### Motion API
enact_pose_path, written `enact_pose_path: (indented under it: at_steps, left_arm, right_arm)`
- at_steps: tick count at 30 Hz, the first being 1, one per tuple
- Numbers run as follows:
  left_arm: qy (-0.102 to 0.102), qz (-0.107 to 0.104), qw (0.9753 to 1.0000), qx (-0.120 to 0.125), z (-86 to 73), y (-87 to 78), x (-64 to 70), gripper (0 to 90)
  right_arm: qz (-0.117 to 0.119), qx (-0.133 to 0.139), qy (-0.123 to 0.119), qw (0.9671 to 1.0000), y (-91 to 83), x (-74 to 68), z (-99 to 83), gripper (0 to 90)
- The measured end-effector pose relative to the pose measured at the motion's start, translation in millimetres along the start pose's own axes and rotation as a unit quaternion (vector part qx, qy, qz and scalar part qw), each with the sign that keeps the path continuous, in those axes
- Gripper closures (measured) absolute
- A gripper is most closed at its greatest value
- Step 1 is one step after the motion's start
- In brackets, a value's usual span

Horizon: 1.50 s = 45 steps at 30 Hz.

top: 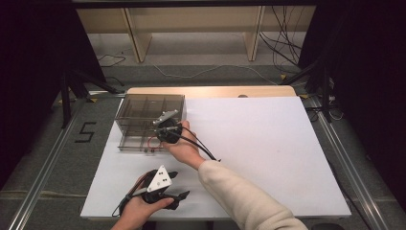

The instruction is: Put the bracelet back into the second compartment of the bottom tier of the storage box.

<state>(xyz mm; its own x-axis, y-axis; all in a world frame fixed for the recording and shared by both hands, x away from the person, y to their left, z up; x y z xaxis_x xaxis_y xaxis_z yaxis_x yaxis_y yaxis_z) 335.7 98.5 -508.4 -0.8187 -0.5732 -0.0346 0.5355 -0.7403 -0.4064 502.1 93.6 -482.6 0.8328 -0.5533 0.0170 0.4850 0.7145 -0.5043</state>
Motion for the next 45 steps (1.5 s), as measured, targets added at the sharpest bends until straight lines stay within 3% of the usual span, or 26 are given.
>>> enact_pose_path:
  at_steps: [45]
  left_arm:
    - [0.0,-0.003,1.0,0.001,0.5,0.5,0.5,24.6]
  right_arm:
    - [-0.018,-0.007,-0.002,0.9998,18.4,6.6,-0.4,87.3]
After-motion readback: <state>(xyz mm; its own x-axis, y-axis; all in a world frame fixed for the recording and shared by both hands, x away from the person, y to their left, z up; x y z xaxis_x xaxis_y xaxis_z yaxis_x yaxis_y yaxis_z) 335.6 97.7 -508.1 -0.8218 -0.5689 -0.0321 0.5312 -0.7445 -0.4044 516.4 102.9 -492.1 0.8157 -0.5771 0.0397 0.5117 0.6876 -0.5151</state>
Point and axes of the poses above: each handheld gripper's, and its own axes: y roughly forward along the jaws, z roughly out of its top, x roughly to its right, the point moved 6 cm from there along y, roughly forward along the jaws, and after that the axes turned 11 degrees about x, right-handed, at the moved point
